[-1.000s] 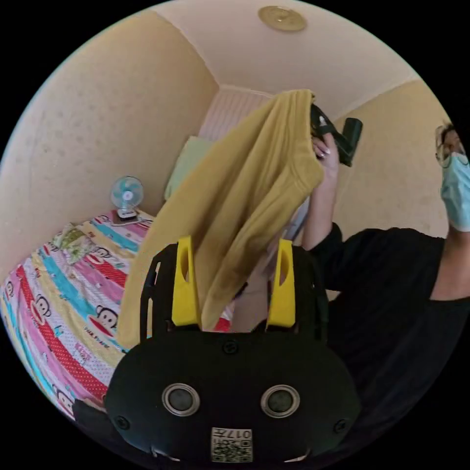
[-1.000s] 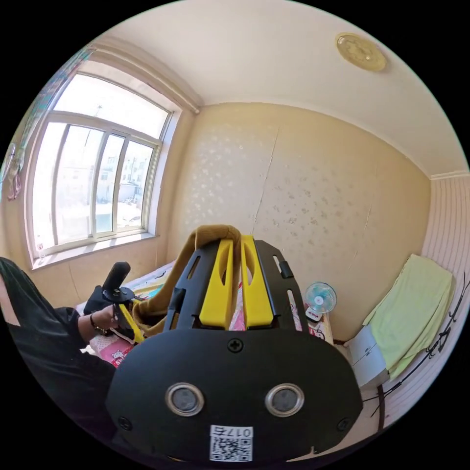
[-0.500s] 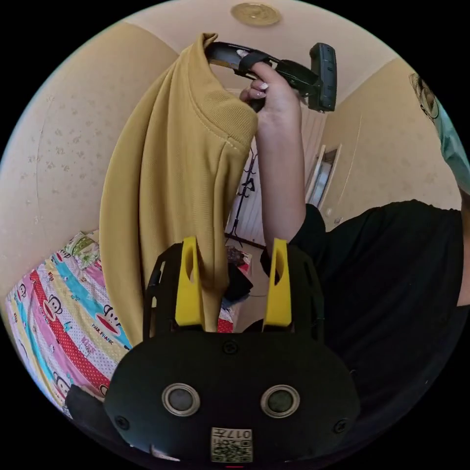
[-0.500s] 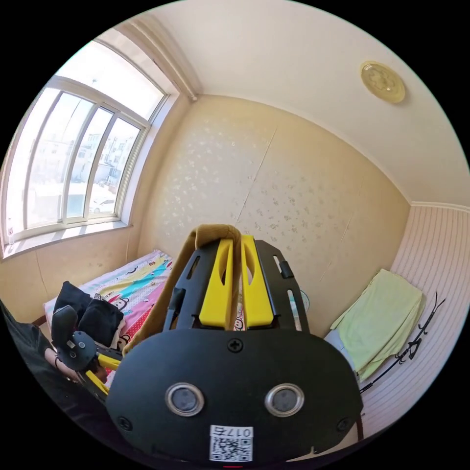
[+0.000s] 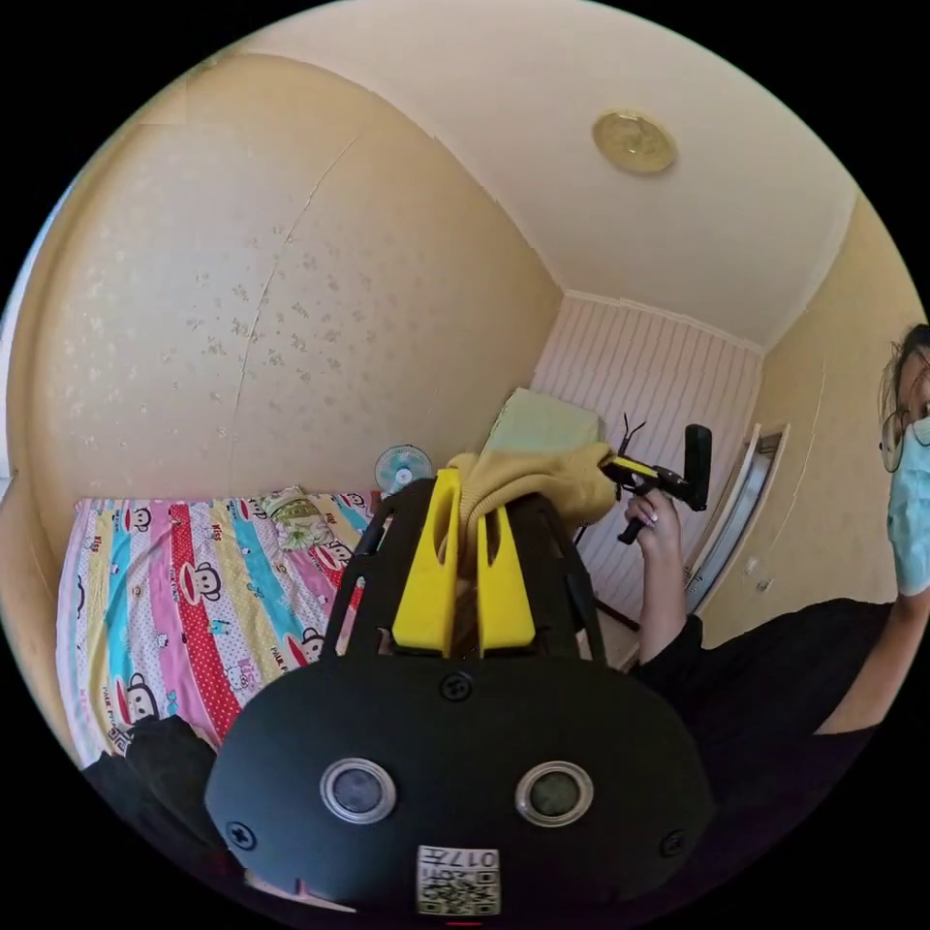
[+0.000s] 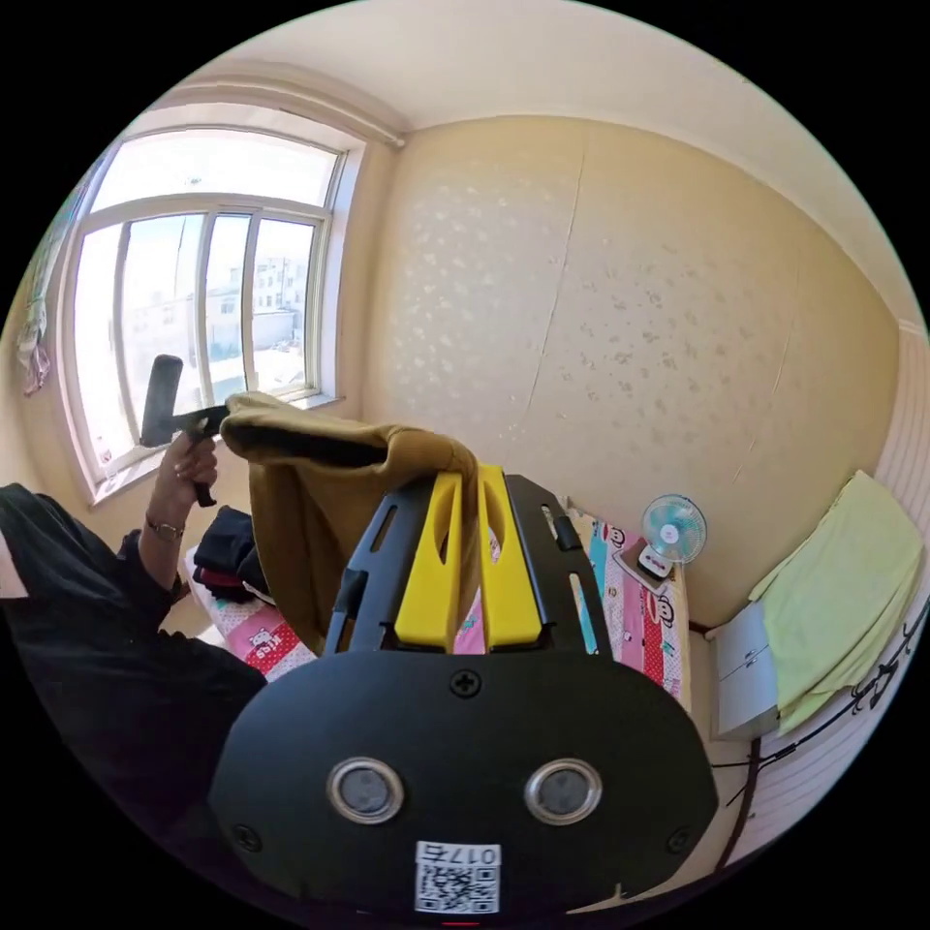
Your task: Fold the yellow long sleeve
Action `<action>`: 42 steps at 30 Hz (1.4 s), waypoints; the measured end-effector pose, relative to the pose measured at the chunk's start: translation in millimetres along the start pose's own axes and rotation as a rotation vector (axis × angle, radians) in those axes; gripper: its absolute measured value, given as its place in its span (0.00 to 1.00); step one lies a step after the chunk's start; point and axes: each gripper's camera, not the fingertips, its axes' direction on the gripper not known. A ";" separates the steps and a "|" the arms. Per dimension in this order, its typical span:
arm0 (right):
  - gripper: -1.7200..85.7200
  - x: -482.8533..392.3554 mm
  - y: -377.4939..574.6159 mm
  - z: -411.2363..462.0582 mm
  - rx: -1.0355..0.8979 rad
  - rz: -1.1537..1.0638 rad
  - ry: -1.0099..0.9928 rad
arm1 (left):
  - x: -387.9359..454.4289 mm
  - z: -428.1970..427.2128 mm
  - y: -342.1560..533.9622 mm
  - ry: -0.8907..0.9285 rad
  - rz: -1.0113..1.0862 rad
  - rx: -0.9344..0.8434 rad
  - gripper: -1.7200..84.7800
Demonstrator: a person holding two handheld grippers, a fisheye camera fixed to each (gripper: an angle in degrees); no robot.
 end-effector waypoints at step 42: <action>0.19 119.9 62.6 122.4 0.104 0.114 -1.203 | -5.5 -180.7 -106.1 -0.091 0.018 0.073 0.01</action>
